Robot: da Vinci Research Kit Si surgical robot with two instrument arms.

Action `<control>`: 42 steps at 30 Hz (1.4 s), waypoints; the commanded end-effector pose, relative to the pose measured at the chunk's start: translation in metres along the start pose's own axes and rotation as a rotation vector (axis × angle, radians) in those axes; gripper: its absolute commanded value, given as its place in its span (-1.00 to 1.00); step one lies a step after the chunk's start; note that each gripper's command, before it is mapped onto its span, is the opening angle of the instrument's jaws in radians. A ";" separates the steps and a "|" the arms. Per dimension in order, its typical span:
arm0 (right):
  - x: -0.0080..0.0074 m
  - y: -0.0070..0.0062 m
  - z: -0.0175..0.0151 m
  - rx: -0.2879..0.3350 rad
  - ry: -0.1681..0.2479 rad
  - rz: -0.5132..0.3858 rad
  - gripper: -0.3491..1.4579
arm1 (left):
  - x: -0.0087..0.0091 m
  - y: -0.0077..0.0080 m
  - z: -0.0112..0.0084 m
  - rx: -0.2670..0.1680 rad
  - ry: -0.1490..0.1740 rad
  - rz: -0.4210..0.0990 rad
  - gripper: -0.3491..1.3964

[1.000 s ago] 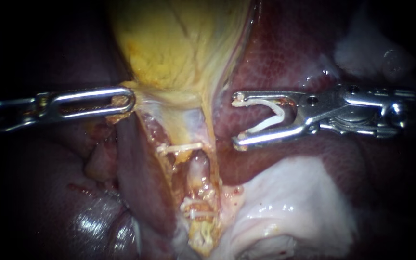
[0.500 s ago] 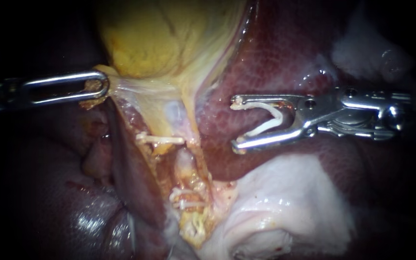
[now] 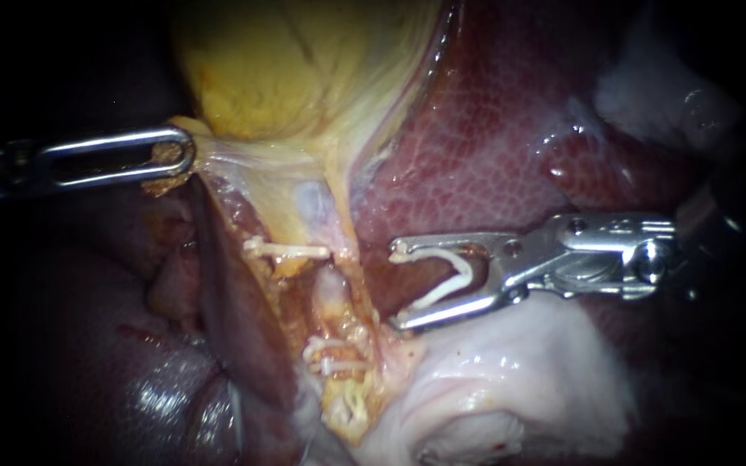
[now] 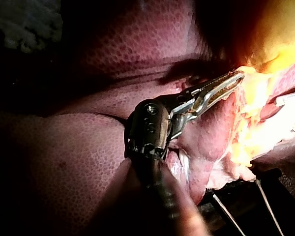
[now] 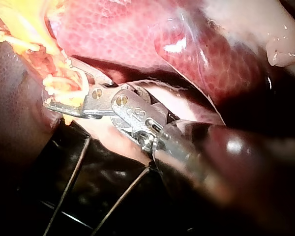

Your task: Clipping first clip right tube

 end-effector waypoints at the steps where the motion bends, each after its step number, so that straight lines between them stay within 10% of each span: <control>1: -0.0002 0.0002 0.0002 -0.004 -0.006 -0.003 0.04 | 0.0000 0.0000 0.0000 0.000 0.000 0.000 -1.00; 29: -0.0023 0.0015 0.0063 0.081 -0.036 0.039 0.03 | 0.0004 -0.0001 0.0004 -0.004 -0.003 0.002 -1.00; 42: 0.0003 0.0031 0.0020 -0.037 -0.027 0.070 0.03 | 0.0004 -0.0001 0.0003 -0.003 -0.002 0.002 -1.00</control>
